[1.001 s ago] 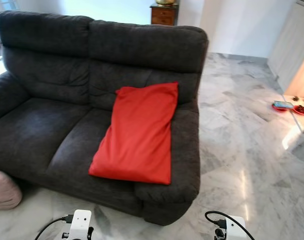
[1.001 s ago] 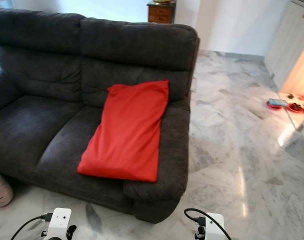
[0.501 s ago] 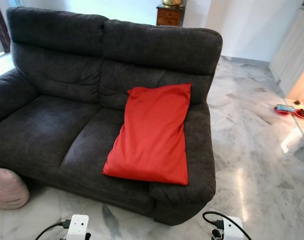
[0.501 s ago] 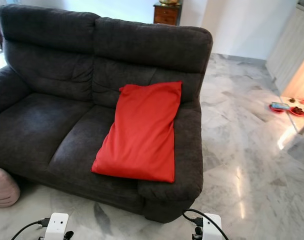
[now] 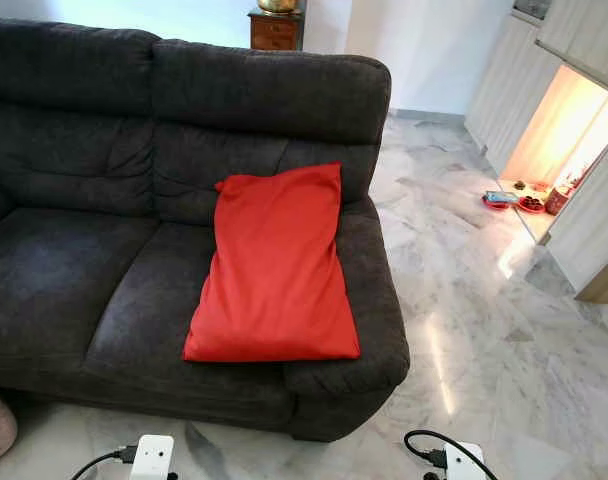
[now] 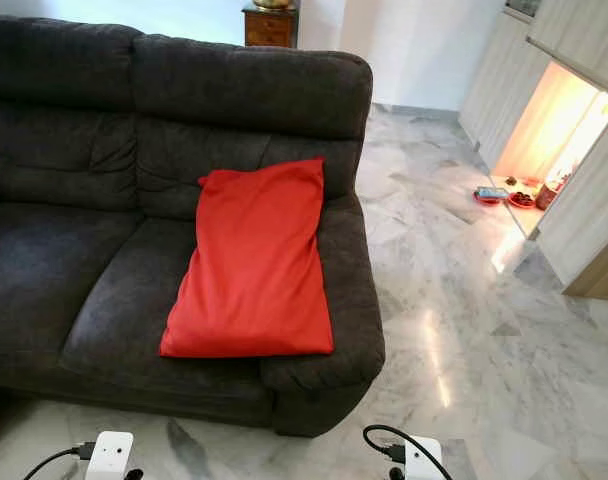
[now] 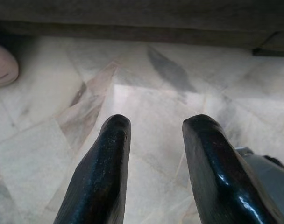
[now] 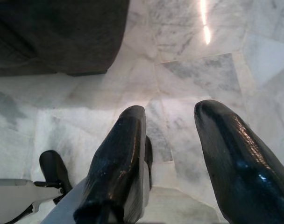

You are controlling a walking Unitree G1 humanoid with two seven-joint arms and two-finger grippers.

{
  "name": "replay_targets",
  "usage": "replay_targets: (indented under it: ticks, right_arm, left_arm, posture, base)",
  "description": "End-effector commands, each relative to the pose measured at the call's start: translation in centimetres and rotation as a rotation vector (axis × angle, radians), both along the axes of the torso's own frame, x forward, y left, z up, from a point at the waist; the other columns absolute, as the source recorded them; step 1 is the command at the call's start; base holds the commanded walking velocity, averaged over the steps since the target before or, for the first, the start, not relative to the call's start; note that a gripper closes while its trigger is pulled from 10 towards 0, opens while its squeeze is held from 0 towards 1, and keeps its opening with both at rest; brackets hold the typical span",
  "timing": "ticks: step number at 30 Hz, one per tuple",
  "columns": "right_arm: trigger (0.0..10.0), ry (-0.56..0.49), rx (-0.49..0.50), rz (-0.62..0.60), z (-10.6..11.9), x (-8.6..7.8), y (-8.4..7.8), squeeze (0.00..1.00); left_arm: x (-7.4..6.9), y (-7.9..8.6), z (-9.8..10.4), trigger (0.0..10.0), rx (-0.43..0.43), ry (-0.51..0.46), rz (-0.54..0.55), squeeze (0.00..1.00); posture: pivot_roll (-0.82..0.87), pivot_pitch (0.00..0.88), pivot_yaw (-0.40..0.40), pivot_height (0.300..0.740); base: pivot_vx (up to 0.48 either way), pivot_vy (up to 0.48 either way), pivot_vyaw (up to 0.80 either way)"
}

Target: Move the pillow to the sofa from floor

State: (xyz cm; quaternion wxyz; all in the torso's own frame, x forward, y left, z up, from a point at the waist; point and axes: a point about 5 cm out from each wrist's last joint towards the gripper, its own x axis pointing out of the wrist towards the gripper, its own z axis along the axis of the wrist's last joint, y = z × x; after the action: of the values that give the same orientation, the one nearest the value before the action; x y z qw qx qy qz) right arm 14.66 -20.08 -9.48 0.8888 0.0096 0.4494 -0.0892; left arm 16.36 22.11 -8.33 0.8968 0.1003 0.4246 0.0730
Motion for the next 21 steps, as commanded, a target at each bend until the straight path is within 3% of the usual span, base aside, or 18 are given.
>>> replay_targets:
  ticks: [1, 21]
  right_arm:
    - [10.0, 0.007, -0.003, 0.001, 0.03, 0.12, -0.12, 0.0]
    - [10.0, 0.032, 0.017, -0.004, -0.33, -0.53, 0.44, 0.0]
  left_arm:
    - [-0.49, 0.08, -0.24, 10.0, -0.009, 0.025, 0.006, 0.0]
    - [-1.0, 0.19, -0.48, 10.0, -0.011, 0.054, -0.003, 0.0]
  posture:
    - [-0.02, 0.0, -0.045, 0.74]
    - [-0.03, 0.0, -0.033, 0.74]
  base:
    - [0.0, 0.334, 0.0]
    - [0.0, 0.333, 0.0]
